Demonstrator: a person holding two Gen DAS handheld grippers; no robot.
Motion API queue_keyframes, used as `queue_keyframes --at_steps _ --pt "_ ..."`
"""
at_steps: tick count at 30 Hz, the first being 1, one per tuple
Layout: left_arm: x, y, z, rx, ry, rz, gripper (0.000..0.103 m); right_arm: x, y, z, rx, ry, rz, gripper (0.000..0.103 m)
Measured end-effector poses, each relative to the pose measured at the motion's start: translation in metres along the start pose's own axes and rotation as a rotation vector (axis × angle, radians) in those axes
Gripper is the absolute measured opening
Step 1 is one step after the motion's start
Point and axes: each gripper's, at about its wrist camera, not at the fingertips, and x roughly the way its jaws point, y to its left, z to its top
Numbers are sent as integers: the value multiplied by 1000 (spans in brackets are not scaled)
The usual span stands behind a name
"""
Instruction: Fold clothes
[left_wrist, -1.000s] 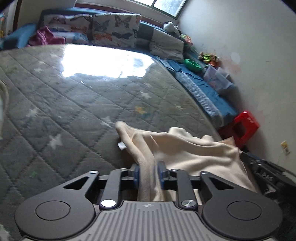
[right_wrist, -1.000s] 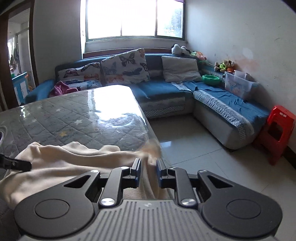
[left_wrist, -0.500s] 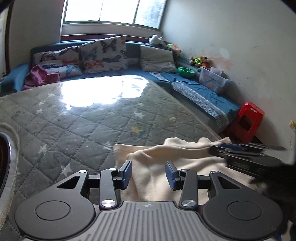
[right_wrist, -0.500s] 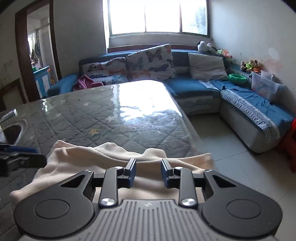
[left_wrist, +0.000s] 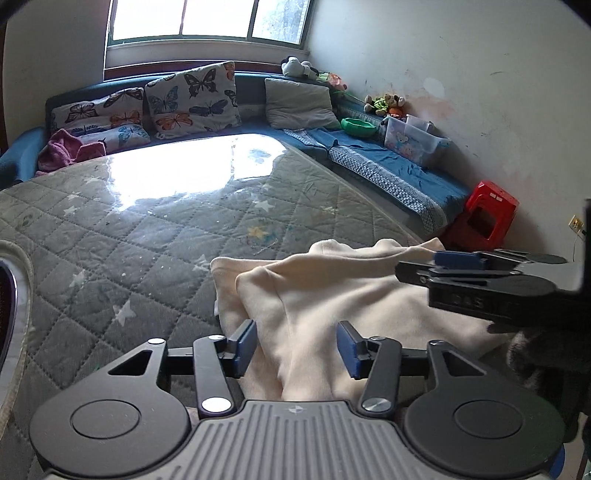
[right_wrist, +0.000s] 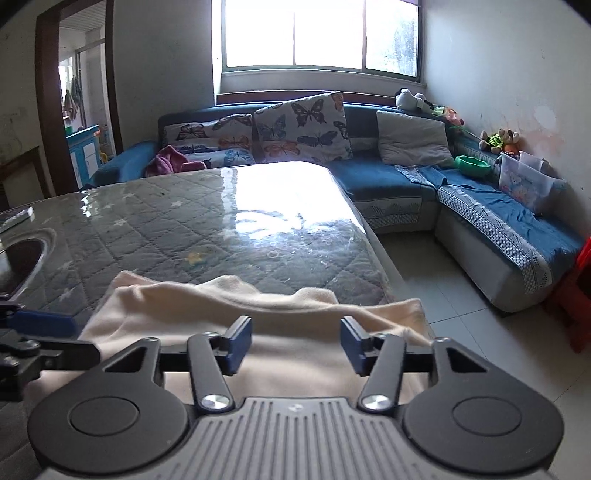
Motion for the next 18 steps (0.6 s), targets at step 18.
queue_keyframes --at_steps 18 --pt "-30 1 -34 13 2 25 87 -68 25 -47 -2 -40 -56 103"
